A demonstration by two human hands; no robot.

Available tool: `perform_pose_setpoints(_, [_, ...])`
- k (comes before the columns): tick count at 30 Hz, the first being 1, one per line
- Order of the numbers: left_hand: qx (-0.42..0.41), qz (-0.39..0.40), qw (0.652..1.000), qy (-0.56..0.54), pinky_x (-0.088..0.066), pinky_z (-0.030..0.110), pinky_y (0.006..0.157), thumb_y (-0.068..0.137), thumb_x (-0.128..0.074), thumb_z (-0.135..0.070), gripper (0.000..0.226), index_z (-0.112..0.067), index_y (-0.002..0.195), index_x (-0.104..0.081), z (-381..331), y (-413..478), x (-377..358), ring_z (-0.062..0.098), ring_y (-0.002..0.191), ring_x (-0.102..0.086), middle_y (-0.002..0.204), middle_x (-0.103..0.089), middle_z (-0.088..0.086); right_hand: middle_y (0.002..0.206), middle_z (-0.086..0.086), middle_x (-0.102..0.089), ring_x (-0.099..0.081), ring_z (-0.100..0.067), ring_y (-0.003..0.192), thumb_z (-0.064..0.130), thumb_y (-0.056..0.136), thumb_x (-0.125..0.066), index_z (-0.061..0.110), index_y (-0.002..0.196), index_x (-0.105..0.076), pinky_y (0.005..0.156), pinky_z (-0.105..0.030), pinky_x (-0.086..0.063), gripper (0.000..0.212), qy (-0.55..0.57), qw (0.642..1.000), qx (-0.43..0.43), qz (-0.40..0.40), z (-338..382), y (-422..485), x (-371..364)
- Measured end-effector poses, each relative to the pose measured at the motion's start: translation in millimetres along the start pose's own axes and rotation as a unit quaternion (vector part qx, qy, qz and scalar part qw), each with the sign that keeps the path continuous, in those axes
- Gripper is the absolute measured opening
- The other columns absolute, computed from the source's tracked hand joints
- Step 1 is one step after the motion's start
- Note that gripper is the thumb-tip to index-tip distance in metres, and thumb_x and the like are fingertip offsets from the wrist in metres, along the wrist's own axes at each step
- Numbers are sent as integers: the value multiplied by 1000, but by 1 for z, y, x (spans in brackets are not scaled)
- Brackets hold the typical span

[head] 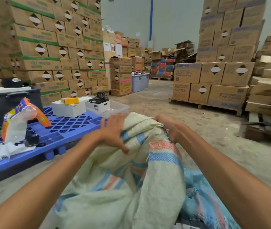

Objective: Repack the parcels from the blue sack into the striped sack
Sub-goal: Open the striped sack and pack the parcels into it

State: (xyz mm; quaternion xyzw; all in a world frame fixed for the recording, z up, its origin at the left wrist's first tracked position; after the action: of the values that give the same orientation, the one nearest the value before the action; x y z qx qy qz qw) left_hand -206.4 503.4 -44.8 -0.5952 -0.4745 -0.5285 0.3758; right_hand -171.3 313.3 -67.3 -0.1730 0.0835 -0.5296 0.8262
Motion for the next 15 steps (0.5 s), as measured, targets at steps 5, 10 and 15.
perform_pose_setpoints(5, [29,-145,986,-75,-48,37,72,73,-48,-26,23,-16,92,-56,-4,7,7,34,98,-62,99,-66,13,101,-10,-69,-65,-23,85,44,88,-62,14,108,-64,75,-32,-54,37,-92,989,87,79,20,-32,-19])
perform_pose_setpoints(10, [157,-261,952,-6,-38,32,63,82,-52,-28,18,-11,78,-52,13,1,36,31,76,-53,80,-55,8,108,1,-59,-64,-17,89,36,53,-97,34,127,-32,69,-36,-60,98,-521,835,132,-121,28,-31,-27])
perform_pose_setpoints(15, [248,-262,929,-87,-39,31,64,82,-51,-39,27,-13,84,-59,37,-8,54,28,77,-52,77,-55,5,118,-12,-57,-55,-33,109,19,75,-70,23,124,-44,88,-44,-48,56,-585,675,126,-432,38,-29,3])
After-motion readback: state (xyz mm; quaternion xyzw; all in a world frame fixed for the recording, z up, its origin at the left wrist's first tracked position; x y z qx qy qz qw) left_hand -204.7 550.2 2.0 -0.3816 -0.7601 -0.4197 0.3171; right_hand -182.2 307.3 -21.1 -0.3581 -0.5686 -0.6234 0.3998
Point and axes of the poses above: each hand's wrist, its own y-axis towards the middle knuckle, its own x-axis out of the back of the hand, z = x × y, the point moved 7 cm from there along y, towards the middle knuckle
